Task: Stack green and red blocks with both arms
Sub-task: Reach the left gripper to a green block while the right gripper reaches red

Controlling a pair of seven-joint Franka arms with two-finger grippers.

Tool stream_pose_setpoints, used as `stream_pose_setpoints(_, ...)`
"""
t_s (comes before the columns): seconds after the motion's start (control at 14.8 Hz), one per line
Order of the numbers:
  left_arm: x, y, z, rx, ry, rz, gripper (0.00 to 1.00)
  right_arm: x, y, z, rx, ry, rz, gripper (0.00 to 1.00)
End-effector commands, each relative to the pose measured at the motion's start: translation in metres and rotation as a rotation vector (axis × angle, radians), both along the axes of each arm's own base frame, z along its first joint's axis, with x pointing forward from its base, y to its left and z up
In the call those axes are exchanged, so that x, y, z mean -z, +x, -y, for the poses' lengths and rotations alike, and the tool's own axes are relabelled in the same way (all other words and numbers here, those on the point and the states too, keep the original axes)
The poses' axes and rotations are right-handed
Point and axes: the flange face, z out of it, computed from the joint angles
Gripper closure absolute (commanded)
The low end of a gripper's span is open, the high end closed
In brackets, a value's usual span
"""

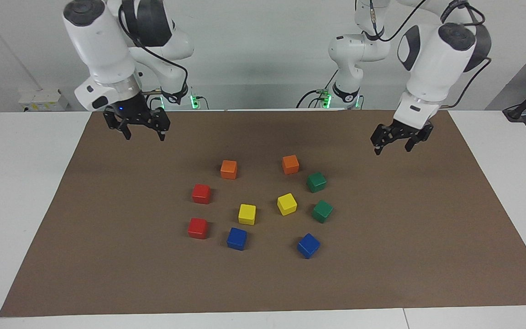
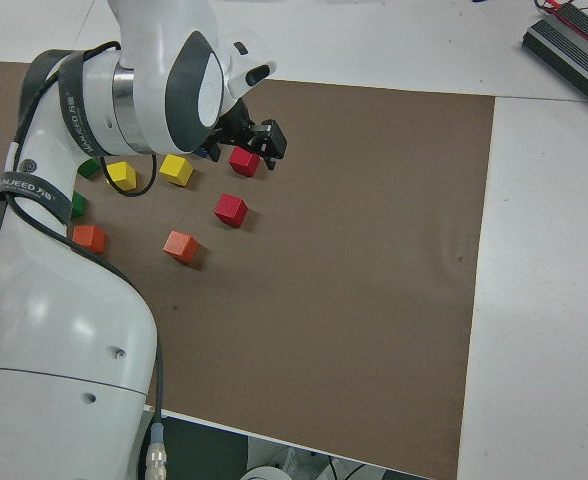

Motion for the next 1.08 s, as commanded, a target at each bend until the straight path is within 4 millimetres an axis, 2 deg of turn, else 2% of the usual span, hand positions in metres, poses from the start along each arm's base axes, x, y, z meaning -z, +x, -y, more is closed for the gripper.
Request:
stream_pose_setpoints(0.0,0.056,0.005,0.052,-0.151,-0.029,-0.009,0.0,0.058,0.011,-0.034,0.101,0.008,-0.001,0.0)
stream_pose_setpoints(0.14,0.079,0.004,0.061,-0.211,-0.041,-0.002,0.0,0.091,0.023,-0.058,0.134,0.013,0.017,0.0)
stream_pose_setpoints(0.2,0.093,-0.004,0.077,-0.188,-0.04,-0.007,0.0,0.104,0.027,-0.062,0.142,0.014,0.024,0.0)
stream_pose_setpoints(0.41,0.123,-0.021,0.106,-0.254,-0.07,0.02,0.0,0.14,0.034,-0.07,0.169,0.049,0.03,0.0)
stream_pose_setpoints(0.54,0.153,-0.029,0.12,-0.26,-0.074,0.011,0.0,0.157,0.034,-0.071,0.182,0.061,0.025,0.0)
stream_pose_setpoints(0.74,0.179,-0.033,0.126,-0.244,-0.05,-0.025,0.0,0.178,0.032,-0.071,0.196,0.051,-0.003,0.0)
stream_pose_setpoints(0.88,0.181,-0.034,0.127,-0.24,-0.045,-0.031,0.0,0.191,0.03,-0.076,0.19,0.049,-0.004,0.0)
stream_pose_setpoints(1.01,0.191,-0.04,0.124,-0.252,-0.038,-0.043,0.0,0.207,0.03,-0.077,0.187,0.044,-0.01,0.0)
